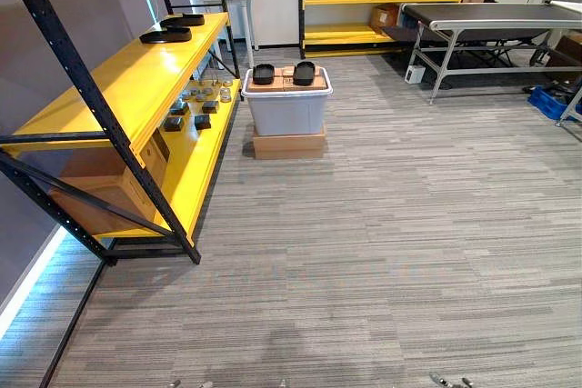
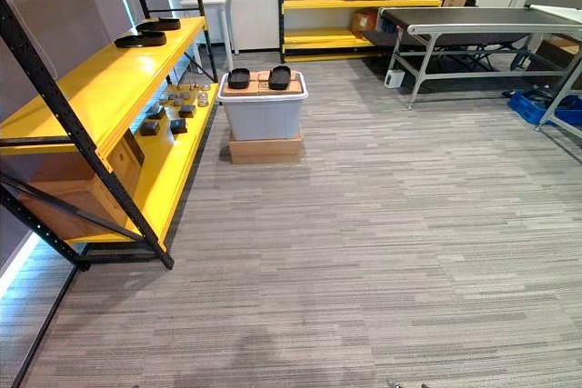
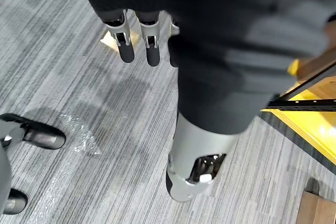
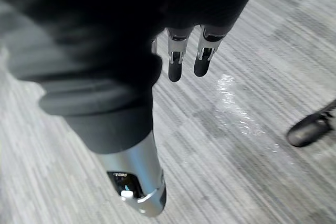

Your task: Walk over and take plastic housings, then place them on the shelf

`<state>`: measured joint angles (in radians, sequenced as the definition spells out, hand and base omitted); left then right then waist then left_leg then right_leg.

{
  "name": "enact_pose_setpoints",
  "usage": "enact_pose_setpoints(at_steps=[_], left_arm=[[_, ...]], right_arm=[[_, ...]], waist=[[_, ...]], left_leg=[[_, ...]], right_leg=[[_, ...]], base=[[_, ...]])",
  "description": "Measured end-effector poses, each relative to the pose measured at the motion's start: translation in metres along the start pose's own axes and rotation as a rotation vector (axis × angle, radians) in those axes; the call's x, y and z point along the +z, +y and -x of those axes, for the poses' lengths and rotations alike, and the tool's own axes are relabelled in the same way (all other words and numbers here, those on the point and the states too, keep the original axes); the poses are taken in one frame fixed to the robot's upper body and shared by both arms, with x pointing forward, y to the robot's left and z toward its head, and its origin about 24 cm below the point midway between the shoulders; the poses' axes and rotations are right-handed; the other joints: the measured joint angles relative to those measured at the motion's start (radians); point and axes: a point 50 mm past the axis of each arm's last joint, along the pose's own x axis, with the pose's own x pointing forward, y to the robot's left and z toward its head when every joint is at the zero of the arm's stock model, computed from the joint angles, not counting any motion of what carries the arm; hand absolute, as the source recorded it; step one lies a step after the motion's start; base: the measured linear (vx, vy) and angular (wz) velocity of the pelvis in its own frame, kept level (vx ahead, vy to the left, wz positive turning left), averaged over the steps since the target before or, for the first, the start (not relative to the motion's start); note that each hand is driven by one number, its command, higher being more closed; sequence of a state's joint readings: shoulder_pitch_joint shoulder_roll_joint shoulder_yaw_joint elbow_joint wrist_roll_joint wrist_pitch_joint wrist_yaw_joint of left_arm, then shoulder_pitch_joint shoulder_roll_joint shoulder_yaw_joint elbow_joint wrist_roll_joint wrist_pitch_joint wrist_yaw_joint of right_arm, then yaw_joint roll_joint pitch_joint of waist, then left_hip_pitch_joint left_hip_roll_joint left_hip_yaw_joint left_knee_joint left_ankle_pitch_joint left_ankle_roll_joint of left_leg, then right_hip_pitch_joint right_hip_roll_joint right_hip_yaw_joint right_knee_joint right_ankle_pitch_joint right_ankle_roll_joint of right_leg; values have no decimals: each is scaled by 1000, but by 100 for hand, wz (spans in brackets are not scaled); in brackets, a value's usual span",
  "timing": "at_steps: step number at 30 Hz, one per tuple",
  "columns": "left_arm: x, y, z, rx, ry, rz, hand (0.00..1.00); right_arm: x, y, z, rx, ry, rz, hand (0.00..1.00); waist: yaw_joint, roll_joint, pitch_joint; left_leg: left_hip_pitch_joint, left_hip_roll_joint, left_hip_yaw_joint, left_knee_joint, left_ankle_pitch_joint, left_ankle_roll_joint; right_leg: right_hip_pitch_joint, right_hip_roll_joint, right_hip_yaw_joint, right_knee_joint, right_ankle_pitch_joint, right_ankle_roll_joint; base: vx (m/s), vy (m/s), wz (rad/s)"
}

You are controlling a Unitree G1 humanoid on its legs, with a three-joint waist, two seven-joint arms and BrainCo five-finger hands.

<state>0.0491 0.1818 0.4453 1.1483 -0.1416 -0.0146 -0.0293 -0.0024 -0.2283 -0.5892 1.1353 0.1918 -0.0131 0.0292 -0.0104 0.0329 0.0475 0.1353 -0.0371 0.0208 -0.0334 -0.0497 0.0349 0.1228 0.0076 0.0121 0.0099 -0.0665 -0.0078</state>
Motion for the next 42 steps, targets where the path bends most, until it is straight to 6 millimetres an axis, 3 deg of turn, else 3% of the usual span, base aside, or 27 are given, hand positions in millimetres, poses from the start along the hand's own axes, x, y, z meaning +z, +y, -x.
enact_pose_setpoints(at_steps=[16, 30, 38, 42], left_arm=[[3, -13, 2, -39, -75, -5, 0], [-7, -16, 4, -53, -50, -24, 0], [-15, -16, 6, -55, -29, -40, 0], [-17, -23, 6, -78, -25, -60, 0]], right_arm=[[15, 8, 0, 18, -85, 21, 0], [12, 9, 0, 14, -74, -13, 0], [-1, 25, 1, 68, -37, 26, 0], [-2, 33, 1, 86, -35, 18, 0]], waist=[[0, 10, 20], [0, 11, 20], [2, 8, 22], [4, 0, 27]], left_leg=[[5, 1, 2, -10, 0, 0], [16, 0, -4, -14, 3, 4], [17, -1, 1, -23, 4, 4], [-39, -9, 5, 0, -23, -3]], right_leg=[[0, 1, 1, -3, -1, 1], [11, 0, -3, 0, -4, 5], [-1, 0, 2, 0, -6, 8], [-78, -10, 6, 61, -56, 29]], base=[[0, 0, 0], [0, 0, 0], [0, 0, -1], [-3, -1, -2]])
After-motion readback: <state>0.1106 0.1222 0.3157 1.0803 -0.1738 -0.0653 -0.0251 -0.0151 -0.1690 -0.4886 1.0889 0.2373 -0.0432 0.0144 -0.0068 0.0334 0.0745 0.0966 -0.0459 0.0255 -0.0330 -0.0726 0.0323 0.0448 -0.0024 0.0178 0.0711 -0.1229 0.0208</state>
